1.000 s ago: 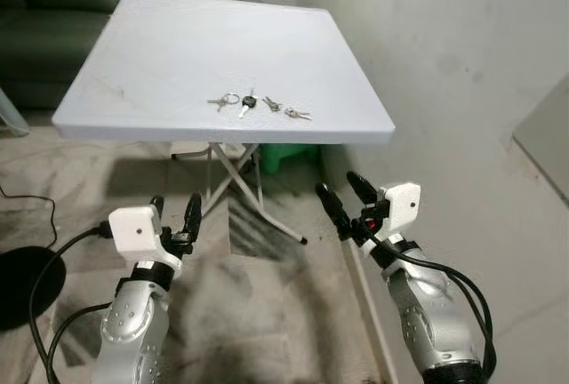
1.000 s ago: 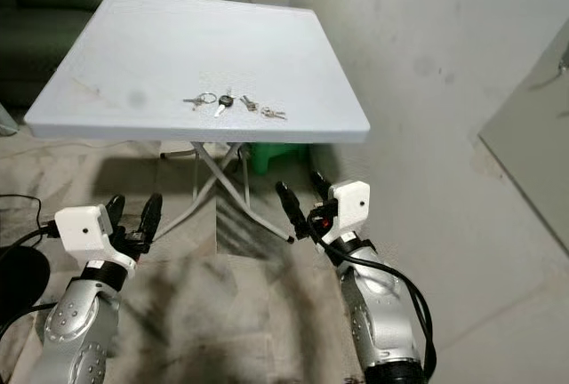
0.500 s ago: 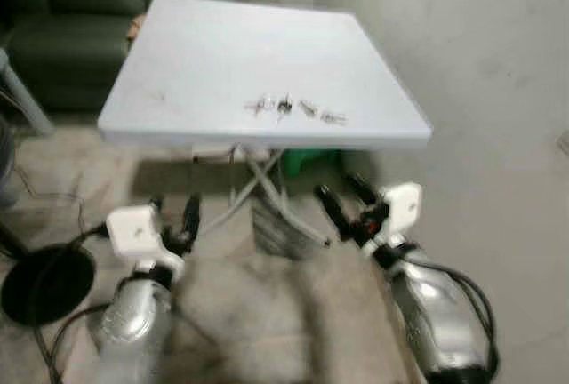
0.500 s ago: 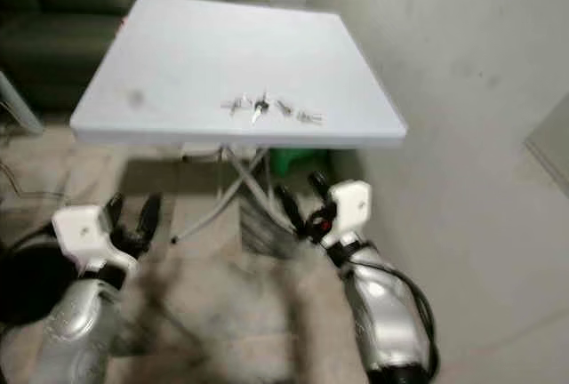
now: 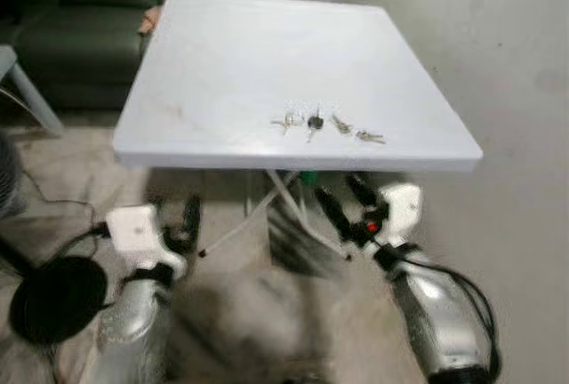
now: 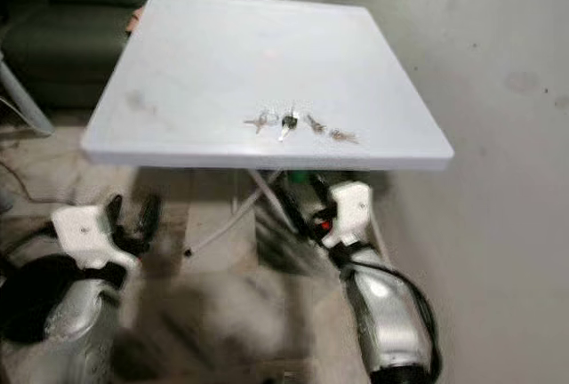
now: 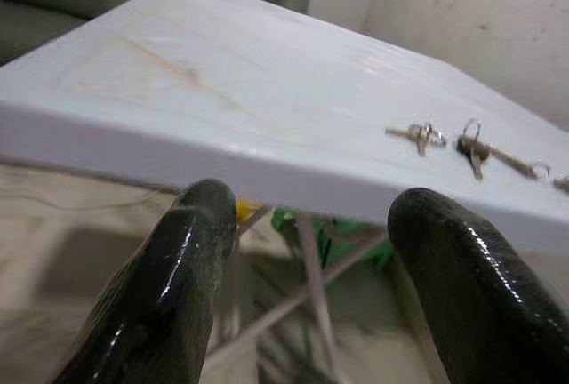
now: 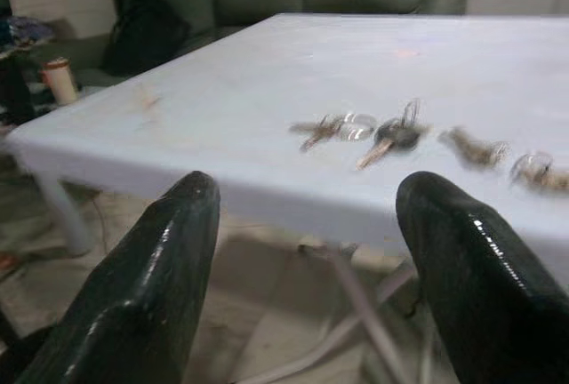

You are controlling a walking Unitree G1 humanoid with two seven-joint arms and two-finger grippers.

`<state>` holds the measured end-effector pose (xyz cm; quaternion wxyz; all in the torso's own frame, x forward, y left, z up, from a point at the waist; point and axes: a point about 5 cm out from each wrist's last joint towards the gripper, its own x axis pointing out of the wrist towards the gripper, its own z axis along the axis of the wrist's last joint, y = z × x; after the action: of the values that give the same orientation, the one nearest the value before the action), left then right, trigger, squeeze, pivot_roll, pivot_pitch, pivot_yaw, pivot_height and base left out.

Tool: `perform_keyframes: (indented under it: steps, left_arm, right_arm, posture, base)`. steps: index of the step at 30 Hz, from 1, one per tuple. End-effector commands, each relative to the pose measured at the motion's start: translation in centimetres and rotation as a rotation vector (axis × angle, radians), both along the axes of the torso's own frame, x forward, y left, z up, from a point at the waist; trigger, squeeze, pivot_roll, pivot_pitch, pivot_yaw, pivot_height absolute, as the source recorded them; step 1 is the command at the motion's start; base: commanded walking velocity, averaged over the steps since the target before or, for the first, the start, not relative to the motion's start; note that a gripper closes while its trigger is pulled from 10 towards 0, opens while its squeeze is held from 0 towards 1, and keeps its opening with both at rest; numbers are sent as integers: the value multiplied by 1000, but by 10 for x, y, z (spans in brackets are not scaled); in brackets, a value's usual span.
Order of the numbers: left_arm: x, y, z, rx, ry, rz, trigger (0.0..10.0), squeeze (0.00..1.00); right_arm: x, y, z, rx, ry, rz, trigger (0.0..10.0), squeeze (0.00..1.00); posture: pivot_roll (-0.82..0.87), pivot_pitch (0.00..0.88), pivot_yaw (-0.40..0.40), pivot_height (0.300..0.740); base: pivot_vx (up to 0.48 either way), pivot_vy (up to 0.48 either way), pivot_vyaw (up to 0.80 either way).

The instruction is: Hang keys on a hook

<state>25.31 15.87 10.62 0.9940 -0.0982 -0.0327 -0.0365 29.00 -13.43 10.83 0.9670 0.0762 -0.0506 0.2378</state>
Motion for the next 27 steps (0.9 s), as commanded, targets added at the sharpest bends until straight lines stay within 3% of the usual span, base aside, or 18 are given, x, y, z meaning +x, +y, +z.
perform_keyframes:
  steps: [1, 23, 27]
  left_arm:
    - [-1, 7, 1, 23, 3, 22, 10000, 0]
    - [0, 7, 2, 38, 1, 30, 10000, 0]
    - [0, 7, 3, 49, -16, 53, 10000, 0]
  right_arm:
    - [1, 5, 4, 8, -11, 17, 10000, 0]
    - [2, 6, 4, 3, -11, 22, 10000, 0]
    - [2, 5, 3, -4, -7, 19, 10000, 0]
  posture:
    - [-69, 104, -89, 740]
    - [-65, 105, -90, 740]
    - [-64, 106, -90, 740]
  base:
    - [454, 0, 0]
    - [469, 0, 0]
    - [212, 0, 0]
